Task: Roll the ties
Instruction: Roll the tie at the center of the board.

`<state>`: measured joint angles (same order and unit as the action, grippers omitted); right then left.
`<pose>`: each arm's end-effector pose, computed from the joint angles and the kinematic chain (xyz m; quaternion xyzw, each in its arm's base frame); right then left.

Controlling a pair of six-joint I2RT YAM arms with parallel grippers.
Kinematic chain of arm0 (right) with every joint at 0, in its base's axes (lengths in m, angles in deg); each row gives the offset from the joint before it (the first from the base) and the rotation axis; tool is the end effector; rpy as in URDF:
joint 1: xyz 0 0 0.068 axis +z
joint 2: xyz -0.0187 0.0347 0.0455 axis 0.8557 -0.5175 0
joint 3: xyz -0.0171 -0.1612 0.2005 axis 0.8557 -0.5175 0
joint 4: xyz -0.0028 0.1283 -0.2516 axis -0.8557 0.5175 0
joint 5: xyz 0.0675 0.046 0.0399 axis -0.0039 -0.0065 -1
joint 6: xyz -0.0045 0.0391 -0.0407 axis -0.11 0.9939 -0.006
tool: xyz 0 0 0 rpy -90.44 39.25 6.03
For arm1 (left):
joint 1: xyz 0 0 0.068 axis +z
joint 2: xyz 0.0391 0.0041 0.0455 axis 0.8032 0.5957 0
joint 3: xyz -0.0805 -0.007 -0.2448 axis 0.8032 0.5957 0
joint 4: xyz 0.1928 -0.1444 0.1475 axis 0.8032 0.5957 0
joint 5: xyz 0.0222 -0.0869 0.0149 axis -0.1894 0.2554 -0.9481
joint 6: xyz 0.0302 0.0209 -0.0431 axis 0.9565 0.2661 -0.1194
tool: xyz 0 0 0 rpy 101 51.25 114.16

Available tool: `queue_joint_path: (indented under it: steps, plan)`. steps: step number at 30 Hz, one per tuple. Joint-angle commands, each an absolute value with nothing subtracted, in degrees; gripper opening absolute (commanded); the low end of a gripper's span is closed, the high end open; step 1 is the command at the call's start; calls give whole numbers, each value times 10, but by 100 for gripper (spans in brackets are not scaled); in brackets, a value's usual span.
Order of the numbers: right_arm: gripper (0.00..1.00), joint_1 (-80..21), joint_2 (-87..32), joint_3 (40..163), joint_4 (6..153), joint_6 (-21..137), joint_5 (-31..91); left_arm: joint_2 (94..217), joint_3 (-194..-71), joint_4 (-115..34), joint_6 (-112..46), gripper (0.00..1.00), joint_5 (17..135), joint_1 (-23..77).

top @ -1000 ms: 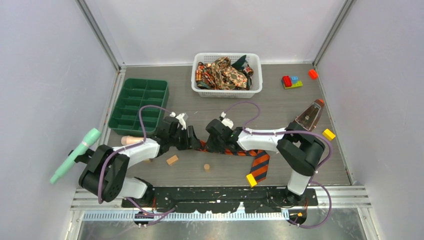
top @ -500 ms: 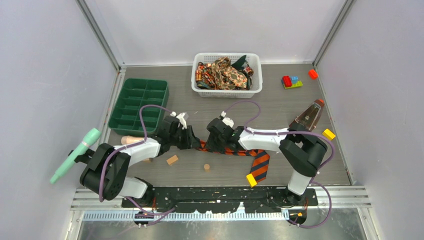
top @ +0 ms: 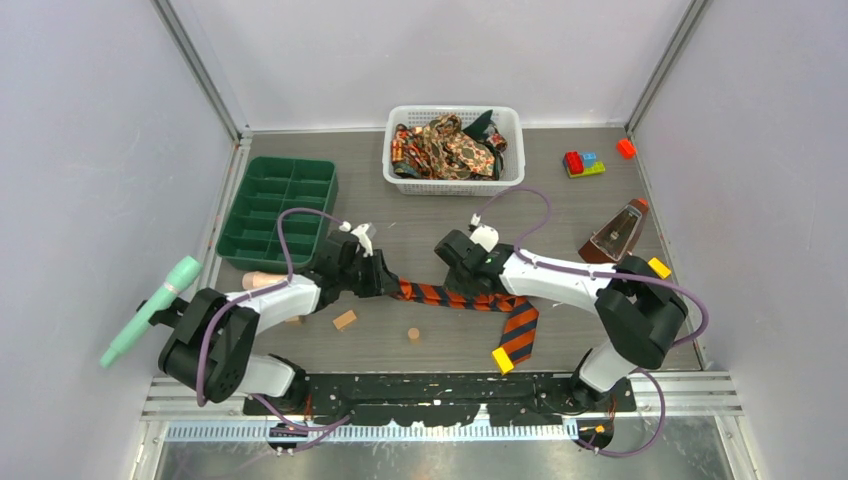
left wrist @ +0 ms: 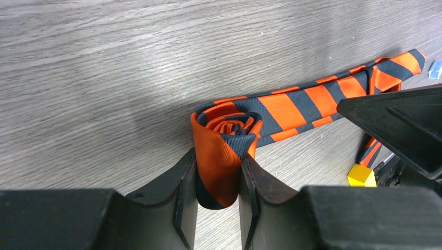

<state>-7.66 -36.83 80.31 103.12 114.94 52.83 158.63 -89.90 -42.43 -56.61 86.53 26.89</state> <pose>0.2153 0.2508 0.1567 0.1406 0.9477 0.1467 0.2462 0.2363 -0.1322 0.1167 -0.0104 0.9132 -0.3234 0.2475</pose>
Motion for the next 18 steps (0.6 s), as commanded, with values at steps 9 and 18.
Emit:
queue_joint_path:
  steps: [9, 18]
  plan:
    - [16, -76, -403, 778, 1080, 1145, 574, 1545, -921, -394, -566, 26, 834, 268]
    - [12, -74, -396, 740, 1067, 1160, 544, 1533, -939, -363, -567, 22, 802, 268]
